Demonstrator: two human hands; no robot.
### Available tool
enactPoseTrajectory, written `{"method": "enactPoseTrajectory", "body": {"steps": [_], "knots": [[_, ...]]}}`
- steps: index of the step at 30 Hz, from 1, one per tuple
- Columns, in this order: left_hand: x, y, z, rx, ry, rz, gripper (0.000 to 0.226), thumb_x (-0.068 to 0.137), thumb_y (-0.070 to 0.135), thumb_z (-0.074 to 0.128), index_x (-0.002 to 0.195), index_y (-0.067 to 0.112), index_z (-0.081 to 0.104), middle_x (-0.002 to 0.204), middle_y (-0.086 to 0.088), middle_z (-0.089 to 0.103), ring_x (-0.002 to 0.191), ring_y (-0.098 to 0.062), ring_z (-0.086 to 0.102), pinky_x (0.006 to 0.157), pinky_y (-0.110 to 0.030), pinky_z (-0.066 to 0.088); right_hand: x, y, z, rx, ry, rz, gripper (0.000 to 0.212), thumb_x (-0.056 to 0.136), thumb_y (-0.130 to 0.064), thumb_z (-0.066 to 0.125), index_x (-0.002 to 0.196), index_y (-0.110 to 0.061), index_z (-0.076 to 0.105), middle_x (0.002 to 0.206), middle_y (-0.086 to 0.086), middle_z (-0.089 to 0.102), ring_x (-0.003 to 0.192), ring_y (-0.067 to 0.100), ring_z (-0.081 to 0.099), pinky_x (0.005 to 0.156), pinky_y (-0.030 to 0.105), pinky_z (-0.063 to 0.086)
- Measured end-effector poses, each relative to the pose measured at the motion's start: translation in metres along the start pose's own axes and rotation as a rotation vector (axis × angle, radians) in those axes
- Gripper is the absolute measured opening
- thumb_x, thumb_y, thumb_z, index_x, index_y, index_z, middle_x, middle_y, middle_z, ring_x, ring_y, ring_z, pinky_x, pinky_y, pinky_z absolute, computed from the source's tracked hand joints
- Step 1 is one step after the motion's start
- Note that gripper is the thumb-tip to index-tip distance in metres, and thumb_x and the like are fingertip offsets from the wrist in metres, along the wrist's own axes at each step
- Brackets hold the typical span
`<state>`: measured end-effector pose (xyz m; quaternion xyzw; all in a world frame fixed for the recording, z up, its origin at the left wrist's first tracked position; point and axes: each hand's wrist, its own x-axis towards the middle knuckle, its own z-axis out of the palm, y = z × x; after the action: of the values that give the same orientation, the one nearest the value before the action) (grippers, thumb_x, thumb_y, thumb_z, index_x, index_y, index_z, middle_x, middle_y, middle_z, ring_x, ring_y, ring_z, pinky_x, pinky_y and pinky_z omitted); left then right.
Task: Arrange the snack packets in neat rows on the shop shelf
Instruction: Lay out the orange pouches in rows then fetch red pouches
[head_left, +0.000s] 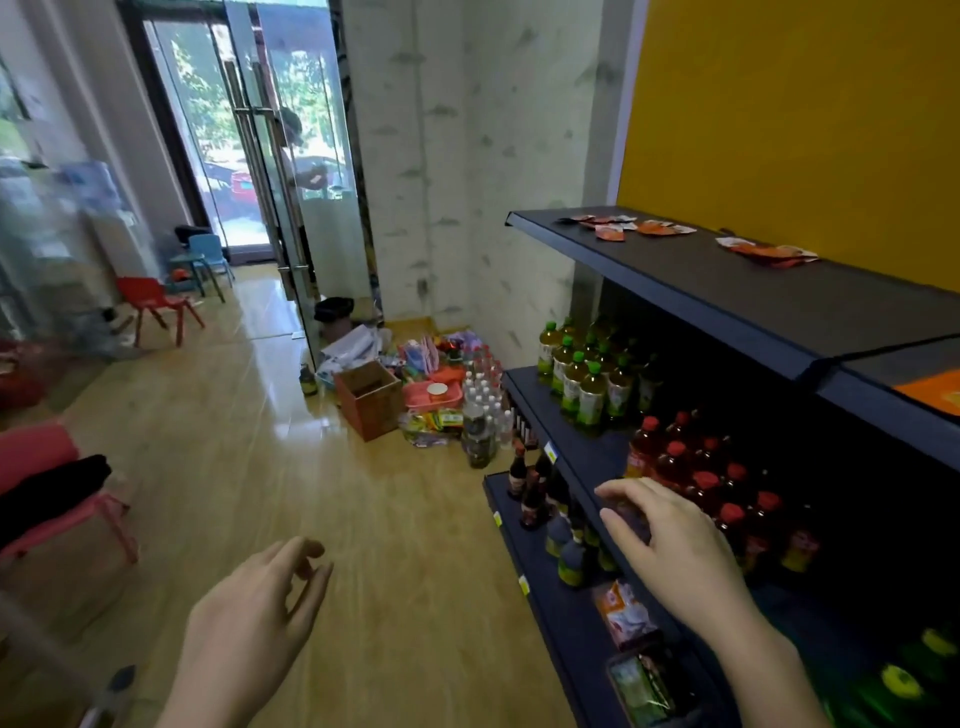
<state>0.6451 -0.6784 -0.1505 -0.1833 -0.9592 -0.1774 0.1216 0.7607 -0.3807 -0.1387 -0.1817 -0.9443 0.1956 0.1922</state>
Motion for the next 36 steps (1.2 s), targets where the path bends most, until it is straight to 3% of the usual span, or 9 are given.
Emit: {"method": "enactPoseTrajectory", "body": {"steps": [4, 10, 17, 21, 27, 32, 36], "knots": [[0.101, -0.013, 0.002, 0.004, 0.028, 0.127, 0.014, 0.084, 0.041, 0.058, 0.091, 0.03, 0.064, 0.071, 0.016, 0.055, 0.059, -0.002, 0.048, 0.046, -0.012, 0.029, 0.072, -0.027, 0.022, 0.008, 0.086, 0.051, 0.023, 0.093, -0.033, 0.049, 0.114, -0.031, 0.057, 0.102, -0.019, 0.055, 0.094, 0.001, 0.052, 0.071, 0.018, 0.04], [0.216, -0.007, 0.036, -0.063, -0.053, 0.306, 0.022, 0.088, 0.045, 0.049, 0.102, 0.032, 0.059, 0.084, 0.017, 0.059, 0.075, -0.004, 0.059, 0.059, -0.019, 0.045, 0.148, -0.032, 0.04, -0.025, 0.115, 0.137, 0.022, 0.092, -0.033, 0.05, 0.113, -0.032, 0.057, 0.103, -0.021, 0.056, 0.098, 0.001, 0.054, 0.078, 0.02, 0.045], [0.325, 0.014, 0.108, -0.068, -0.164, 0.43, 0.025, 0.09, 0.052, 0.041, 0.105, 0.038, 0.054, 0.097, 0.02, 0.059, 0.085, 0.002, 0.057, 0.064, -0.011, 0.044, 0.237, -0.005, 0.071, -0.07, 0.115, 0.223, 0.02, 0.092, -0.036, 0.048, 0.11, -0.035, 0.056, 0.097, -0.025, 0.052, 0.092, -0.005, 0.05, 0.075, 0.017, 0.044], [0.406, 0.043, 0.142, -0.081, -0.135, 0.505, 0.023, 0.091, 0.05, 0.04, 0.104, 0.036, 0.053, 0.094, 0.019, 0.057, 0.082, 0.002, 0.056, 0.065, -0.014, 0.048, 0.308, 0.017, 0.074, -0.049, 0.179, 0.215, 0.018, 0.091, -0.032, 0.052, 0.108, -0.033, 0.059, 0.098, -0.026, 0.052, 0.094, -0.005, 0.05, 0.078, 0.014, 0.04], [0.523, 0.11, 0.16, -0.164, -0.001, 0.606, 0.034, 0.091, 0.045, 0.044, 0.113, 0.024, 0.059, 0.106, 0.007, 0.065, 0.091, -0.009, 0.062, 0.069, -0.021, 0.051, 0.413, 0.042, 0.045, -0.061, 0.294, 0.158, 0.02, 0.091, -0.028, 0.052, 0.109, -0.029, 0.06, 0.103, -0.021, 0.056, 0.097, -0.001, 0.053, 0.086, 0.026, 0.047], [0.599, 0.167, 0.162, -0.267, 0.047, 0.737, 0.024, 0.09, 0.035, 0.051, 0.1, 0.017, 0.064, 0.092, 0.002, 0.067, 0.084, -0.016, 0.063, 0.063, -0.021, 0.04, 0.487, 0.054, 0.013, -0.16, 0.345, 0.144, 0.023, 0.092, -0.031, 0.048, 0.114, -0.03, 0.057, 0.109, -0.019, 0.055, 0.103, 0.001, 0.051, 0.088, 0.029, 0.044], [0.658, 0.21, 0.175, -0.362, 0.069, 0.78, 0.023, 0.091, 0.034, 0.05, 0.098, 0.016, 0.063, 0.091, 0.001, 0.066, 0.086, -0.019, 0.063, 0.07, -0.036, 0.051, 0.535, 0.069, -0.002, -0.313, 0.334, 0.22, 0.027, 0.094, -0.033, 0.046, 0.119, -0.028, 0.054, 0.119, -0.013, 0.056, 0.111, 0.009, 0.051, 0.086, 0.03, 0.043]]}}
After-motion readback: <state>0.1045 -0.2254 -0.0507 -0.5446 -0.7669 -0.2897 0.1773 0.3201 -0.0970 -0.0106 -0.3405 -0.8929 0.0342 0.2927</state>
